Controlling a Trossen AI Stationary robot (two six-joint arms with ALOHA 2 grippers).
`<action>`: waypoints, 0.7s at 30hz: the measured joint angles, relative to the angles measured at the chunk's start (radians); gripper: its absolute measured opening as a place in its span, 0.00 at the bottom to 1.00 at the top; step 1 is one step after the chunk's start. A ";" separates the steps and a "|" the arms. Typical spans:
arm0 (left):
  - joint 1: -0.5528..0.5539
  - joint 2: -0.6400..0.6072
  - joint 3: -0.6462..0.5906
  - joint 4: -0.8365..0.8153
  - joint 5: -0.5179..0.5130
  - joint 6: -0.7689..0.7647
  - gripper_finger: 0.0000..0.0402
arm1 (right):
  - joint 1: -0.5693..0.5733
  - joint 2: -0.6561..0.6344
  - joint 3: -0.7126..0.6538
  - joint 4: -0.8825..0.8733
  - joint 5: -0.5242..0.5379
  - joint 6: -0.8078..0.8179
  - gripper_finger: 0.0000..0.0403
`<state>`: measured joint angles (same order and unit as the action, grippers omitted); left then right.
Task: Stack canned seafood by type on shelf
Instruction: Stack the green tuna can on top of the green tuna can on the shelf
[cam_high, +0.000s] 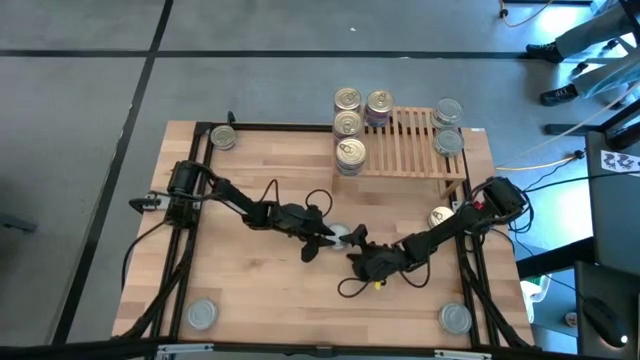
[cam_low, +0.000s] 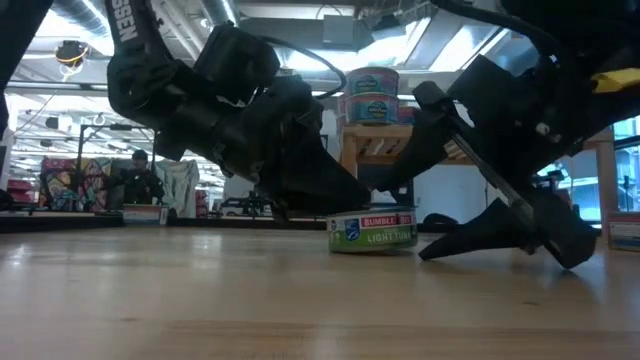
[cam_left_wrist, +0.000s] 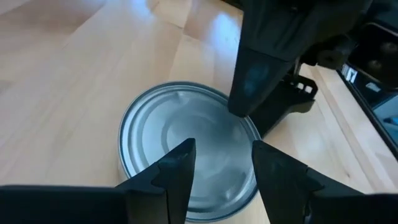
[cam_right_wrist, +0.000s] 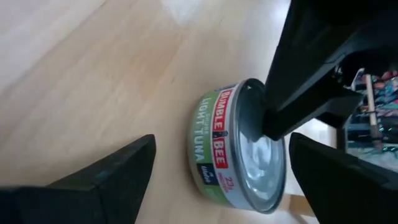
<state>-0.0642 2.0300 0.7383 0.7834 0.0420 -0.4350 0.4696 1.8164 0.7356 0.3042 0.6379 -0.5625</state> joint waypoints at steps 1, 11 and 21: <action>0.001 0.000 0.000 0.002 0.005 -0.008 0.40 | -0.003 0.000 0.000 -0.001 0.004 -0.020 0.89; 0.005 0.000 -0.002 0.006 0.010 -0.015 0.40 | -0.084 0.001 0.001 -0.017 -0.006 -0.102 0.89; 0.008 0.000 -0.005 0.012 0.010 -0.008 0.40 | -0.115 0.057 0.000 0.062 -0.031 -0.187 0.86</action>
<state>-0.0563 2.0300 0.7338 0.7951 0.0517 -0.4429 0.3550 1.8736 0.7353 0.3664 0.6070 -0.7495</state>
